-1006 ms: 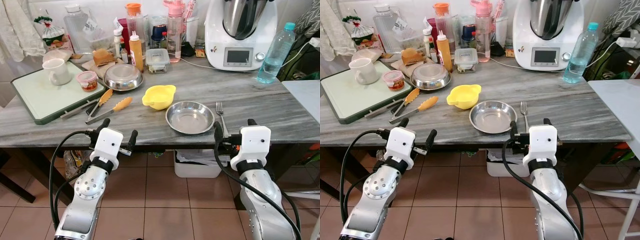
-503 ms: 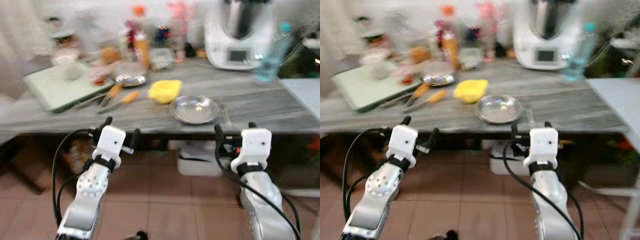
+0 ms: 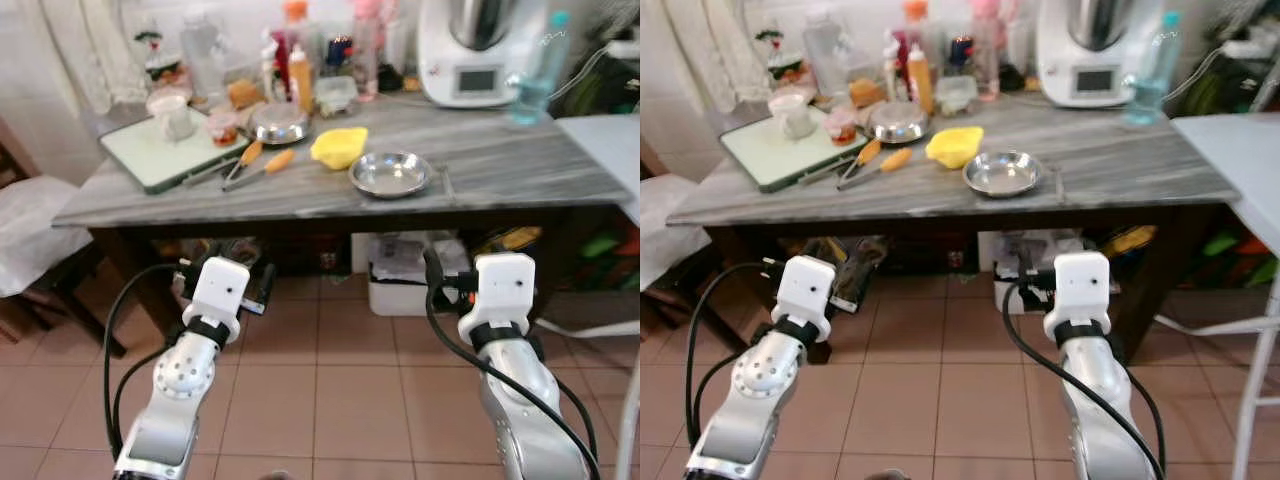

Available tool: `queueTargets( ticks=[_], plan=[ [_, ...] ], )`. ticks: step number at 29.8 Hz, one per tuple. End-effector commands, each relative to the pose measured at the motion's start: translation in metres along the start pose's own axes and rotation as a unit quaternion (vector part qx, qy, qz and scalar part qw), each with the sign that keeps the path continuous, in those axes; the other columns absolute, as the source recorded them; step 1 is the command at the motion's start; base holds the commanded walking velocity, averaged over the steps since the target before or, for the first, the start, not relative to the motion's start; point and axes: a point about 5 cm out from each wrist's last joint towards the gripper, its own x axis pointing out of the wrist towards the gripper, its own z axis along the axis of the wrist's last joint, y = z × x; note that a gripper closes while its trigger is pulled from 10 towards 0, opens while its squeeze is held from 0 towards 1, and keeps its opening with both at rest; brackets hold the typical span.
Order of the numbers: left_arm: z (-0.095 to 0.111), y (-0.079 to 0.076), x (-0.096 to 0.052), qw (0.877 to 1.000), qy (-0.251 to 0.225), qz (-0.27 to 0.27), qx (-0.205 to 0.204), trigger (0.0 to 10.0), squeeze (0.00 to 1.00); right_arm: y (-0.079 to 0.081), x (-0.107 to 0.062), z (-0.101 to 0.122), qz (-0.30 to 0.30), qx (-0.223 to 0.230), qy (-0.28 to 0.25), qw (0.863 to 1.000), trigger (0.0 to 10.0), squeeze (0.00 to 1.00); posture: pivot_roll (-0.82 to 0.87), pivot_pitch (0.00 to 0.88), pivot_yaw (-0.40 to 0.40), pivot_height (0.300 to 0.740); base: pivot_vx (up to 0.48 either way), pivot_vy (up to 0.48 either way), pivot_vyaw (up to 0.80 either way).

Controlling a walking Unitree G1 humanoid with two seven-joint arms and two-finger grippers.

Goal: Setting the table

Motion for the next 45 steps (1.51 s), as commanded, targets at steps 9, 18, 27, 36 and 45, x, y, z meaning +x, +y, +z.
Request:
queueTargets(
  ticks=[9,18,27,36,45],
  plan=[
    [-0.047,0.008,-0.015,0.996,0.082,0.018,-0.006,10.0,0.0,0.007,-0.005,-0.026,0.017,0.013,0.041,0.999,10.0,0.0,-0.02,0.0,0.051,0.74,0.0,0.0,0.0],
    [-0.097,-0.01,-0.022,0.983,0.177,-0.021,-0.037,10.0,0.0,0.005,-0.014,-0.074,0.013,0.031,0.122,0.992,10.0,0.0,-0.03,0.0,0.037,0.74,0.0,0.0,0.0],
    [-0.156,-0.04,-0.061,0.932,0.341,-0.121,-0.001,10.0,0.0,0.0,-0.045,-0.166,-0.01,0.062,0.321,0.945,10.0,0.0,-0.04,0.0,0.033,0.74,0.0,0.0,0.0],
    [-0.176,-0.047,-0.087,0.893,0.428,-0.142,0.006,10.0,0.0,0.007,-0.078,-0.201,0.036,0.01,0.429,0.902,10.0,0.0,-0.06,0.0,0.027,0.74,0.0,0.0,0.0],
    [-0.185,-0.045,-0.106,0.87,0.458,-0.179,0.045,10.0,0.0,0.019,-0.107,-0.216,0.096,-0.042,0.474,0.874,10.0,0.0,-0.04,0.0,0.027,0.74,0.0,0.0,0.0]
  ],
)
